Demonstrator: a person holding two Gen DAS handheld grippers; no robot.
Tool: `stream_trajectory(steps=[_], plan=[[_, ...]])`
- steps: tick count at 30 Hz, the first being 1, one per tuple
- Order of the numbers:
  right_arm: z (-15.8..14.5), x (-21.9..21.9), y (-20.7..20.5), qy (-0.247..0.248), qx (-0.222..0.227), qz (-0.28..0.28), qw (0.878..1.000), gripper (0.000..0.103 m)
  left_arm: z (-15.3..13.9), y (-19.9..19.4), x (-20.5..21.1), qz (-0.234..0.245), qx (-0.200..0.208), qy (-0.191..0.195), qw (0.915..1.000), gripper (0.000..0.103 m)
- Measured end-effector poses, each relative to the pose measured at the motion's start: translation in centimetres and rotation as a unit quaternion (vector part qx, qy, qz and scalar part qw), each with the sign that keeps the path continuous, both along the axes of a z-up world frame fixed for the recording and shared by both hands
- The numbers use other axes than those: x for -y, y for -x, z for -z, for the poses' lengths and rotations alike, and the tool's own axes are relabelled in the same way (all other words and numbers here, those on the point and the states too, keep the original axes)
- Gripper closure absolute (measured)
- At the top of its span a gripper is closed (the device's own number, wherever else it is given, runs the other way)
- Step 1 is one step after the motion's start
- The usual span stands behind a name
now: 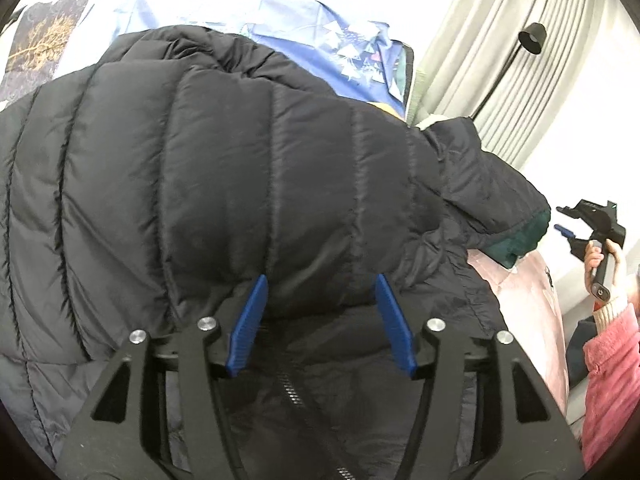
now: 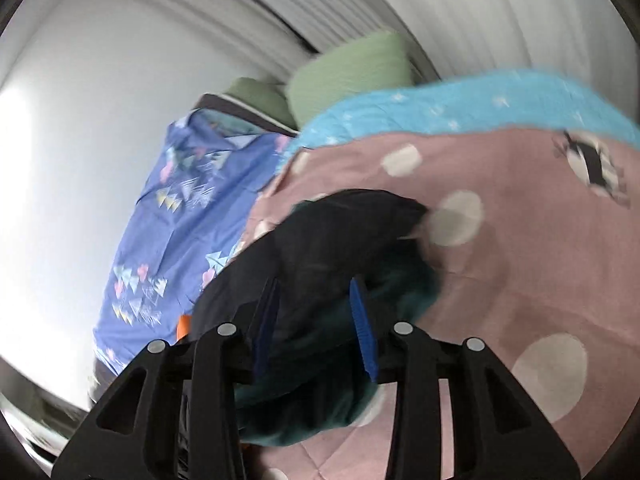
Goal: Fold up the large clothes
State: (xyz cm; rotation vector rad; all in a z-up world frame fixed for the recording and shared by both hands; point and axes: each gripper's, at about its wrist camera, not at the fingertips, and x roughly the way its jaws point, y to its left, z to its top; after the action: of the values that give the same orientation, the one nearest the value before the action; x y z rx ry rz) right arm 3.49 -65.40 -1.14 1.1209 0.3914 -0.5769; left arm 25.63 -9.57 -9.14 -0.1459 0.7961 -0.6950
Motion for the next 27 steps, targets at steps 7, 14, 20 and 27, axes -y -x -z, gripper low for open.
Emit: stream_trajectory(steps=[7, 14, 20, 27], plan=[[3.0, 2.0, -1.2, -0.070, 0.062, -0.002, 0.996, 0.047, -0.5, 0.8, 0.7, 0.002, 0.021, -0.013, 0.9997, 0.030], [-2.1, -0.8, -3.2, 0.032, 0.078, -0.025, 0.996, 0.100, -0.6, -0.2, -2.2, -0.022, -0.003, 0.036, 0.9991, 0.029], [-10.5, -15.2, -9.9, 0.167, 0.149, -0.235, 0.946, 0.100, -1.2, -1.0, -6.0, -0.057, -0.014, 0.089, 0.9942, 0.029], [-9.6, -38.8, -14.8, 0.309, 0.139, -0.497, 0.799, 0.100, -2.6, -1.3, -12.2, -0.103, -0.013, 0.168, 0.9803, 0.022]])
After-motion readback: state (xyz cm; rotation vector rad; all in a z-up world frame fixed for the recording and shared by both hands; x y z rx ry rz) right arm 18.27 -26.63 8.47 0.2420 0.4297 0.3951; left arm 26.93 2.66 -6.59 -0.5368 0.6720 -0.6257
